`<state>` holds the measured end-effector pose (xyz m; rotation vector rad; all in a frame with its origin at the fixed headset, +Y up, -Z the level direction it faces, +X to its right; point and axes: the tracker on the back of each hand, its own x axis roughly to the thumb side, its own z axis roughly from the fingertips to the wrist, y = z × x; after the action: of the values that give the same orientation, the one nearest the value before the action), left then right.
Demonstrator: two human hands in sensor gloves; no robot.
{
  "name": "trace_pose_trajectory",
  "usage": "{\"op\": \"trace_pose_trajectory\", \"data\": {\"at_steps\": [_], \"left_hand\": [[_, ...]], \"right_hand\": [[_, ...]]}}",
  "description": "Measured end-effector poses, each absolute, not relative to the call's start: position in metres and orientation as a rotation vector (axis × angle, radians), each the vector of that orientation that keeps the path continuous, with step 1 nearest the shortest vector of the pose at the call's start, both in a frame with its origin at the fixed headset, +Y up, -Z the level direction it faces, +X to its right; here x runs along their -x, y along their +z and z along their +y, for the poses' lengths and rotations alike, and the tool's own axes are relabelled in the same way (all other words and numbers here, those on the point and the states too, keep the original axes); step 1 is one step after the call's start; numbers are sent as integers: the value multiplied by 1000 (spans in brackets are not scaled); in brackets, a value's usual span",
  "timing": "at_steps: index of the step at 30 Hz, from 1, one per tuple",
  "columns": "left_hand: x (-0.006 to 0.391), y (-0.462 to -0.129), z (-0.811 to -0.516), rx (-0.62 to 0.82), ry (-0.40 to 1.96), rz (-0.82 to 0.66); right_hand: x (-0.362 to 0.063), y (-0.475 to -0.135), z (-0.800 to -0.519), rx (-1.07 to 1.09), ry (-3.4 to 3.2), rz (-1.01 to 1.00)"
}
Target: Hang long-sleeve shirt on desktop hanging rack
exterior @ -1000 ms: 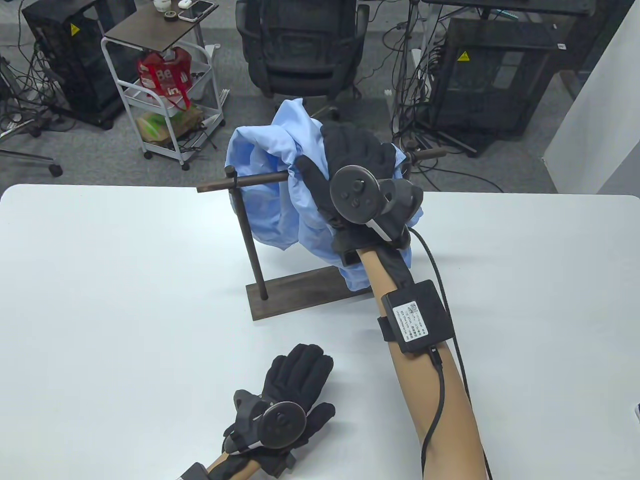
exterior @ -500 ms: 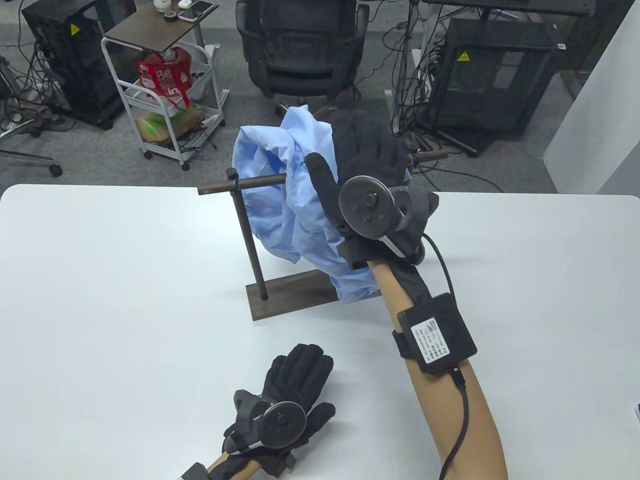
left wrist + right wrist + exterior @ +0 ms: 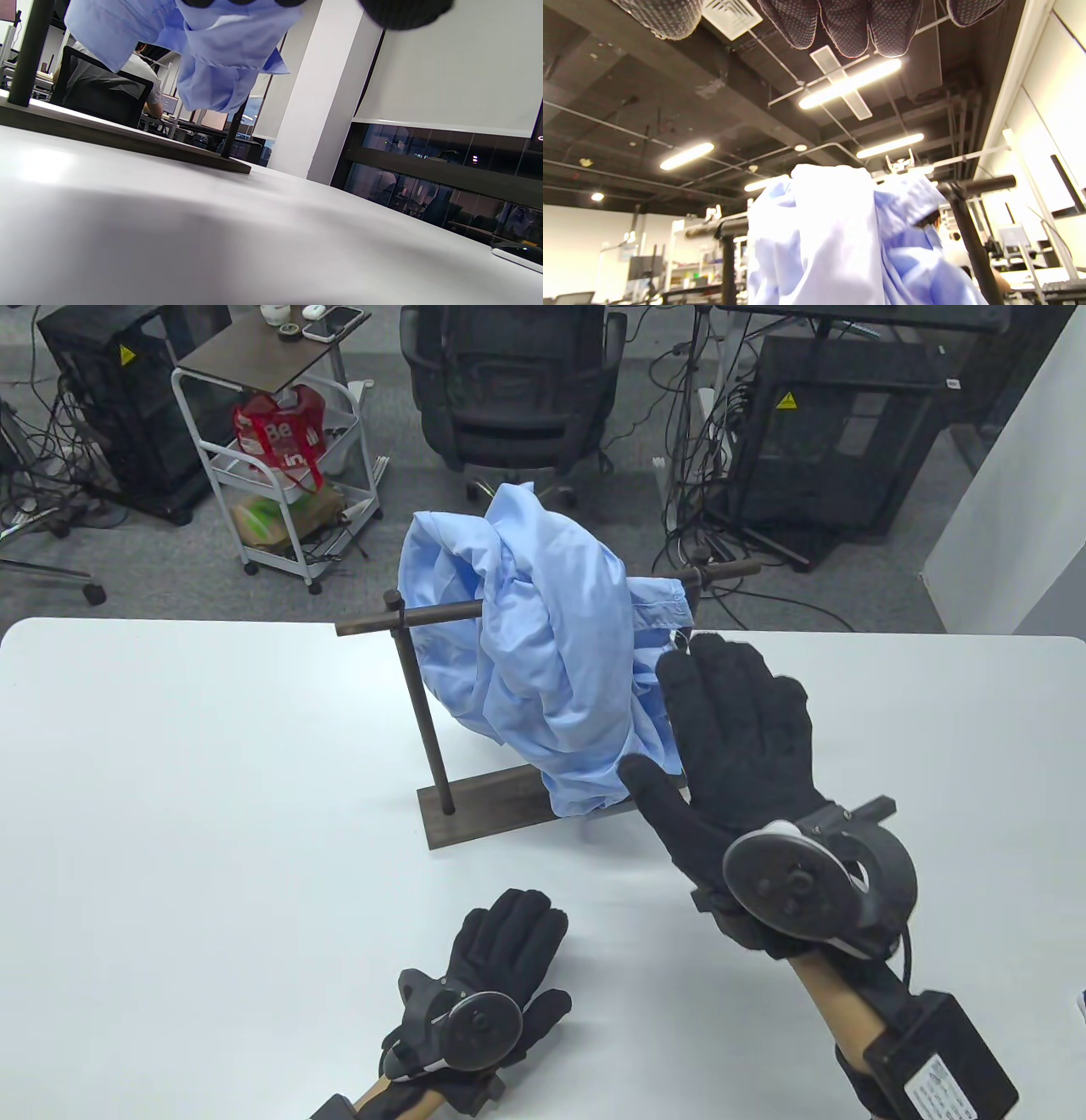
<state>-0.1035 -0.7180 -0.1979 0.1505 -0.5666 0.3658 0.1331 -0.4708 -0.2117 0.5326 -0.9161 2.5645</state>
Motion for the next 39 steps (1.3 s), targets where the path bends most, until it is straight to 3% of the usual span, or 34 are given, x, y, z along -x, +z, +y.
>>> {"op": "trace_pose_trajectory", "data": {"at_steps": [8,21,32,39], "left_hand": [[103,-197,-719,-148,364,-573],[102,-197,-719,-160,379,-591],[102,-197,-720,-148,380,-599],[103,-197,-719,-153,385,-597]], "right_hand": [[-148,-173,-543,-608,2626,-807],[-138,-168,-648,-662,2625,-546],[-134,-173,-693,-681,2611,-456],[-138,-174,-703,-679,2587,-422]]}}
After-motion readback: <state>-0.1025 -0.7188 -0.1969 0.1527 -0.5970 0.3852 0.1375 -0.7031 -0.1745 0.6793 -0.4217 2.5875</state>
